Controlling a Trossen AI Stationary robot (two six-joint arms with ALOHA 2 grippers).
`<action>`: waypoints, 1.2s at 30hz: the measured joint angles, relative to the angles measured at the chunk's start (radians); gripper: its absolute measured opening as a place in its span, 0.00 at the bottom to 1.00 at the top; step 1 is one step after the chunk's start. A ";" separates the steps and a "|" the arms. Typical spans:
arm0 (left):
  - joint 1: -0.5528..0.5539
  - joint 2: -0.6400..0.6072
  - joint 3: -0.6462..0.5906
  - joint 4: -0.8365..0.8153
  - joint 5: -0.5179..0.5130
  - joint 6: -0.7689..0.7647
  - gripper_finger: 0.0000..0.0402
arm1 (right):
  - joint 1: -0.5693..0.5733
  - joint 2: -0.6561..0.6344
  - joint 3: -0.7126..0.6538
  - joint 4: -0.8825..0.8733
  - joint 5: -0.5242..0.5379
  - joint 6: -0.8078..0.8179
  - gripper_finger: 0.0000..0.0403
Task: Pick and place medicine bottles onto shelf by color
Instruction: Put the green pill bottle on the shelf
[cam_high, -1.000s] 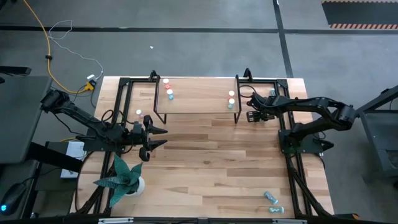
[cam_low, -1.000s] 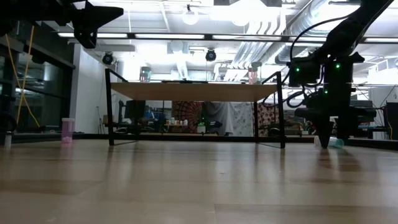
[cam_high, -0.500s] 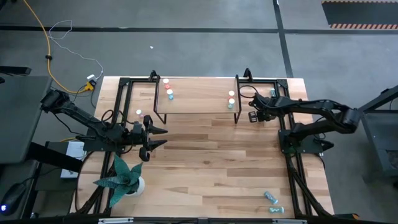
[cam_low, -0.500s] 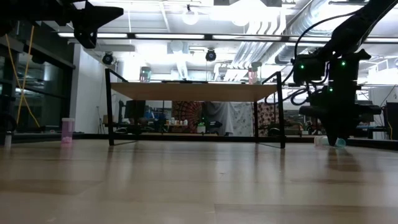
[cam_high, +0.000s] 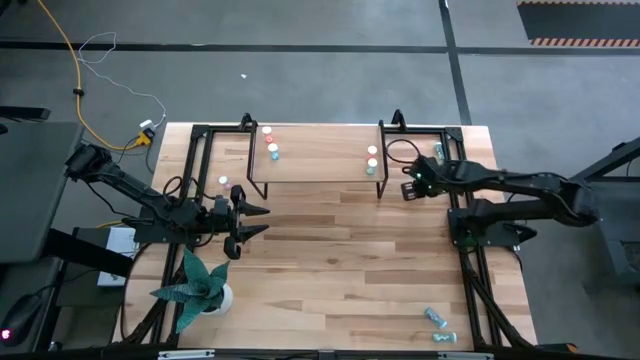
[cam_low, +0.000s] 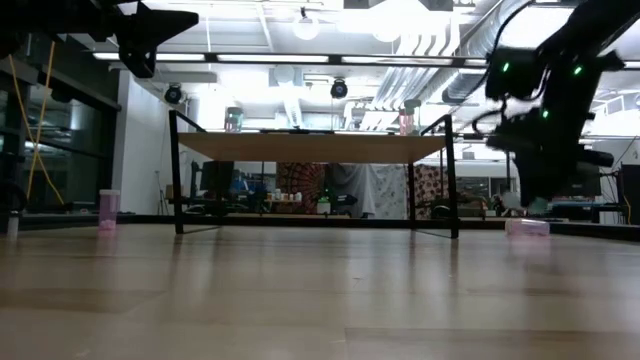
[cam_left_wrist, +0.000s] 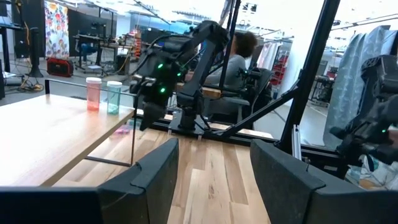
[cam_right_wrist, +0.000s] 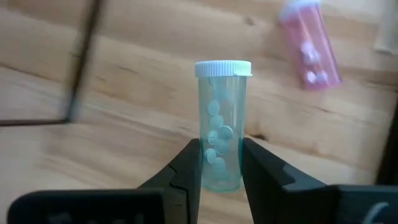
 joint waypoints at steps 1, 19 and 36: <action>0.000 0.000 0.000 0.000 0.000 0.000 0.47 | 0.021 -0.032 0.000 0.003 0.011 0.007 0.20; 0.000 0.000 0.000 0.000 0.000 -0.002 0.47 | 0.444 -0.531 0.002 0.359 0.123 -0.098 0.21; 0.000 0.000 0.000 0.009 0.078 -0.009 0.47 | 0.833 -0.188 0.002 0.982 0.187 -0.490 0.21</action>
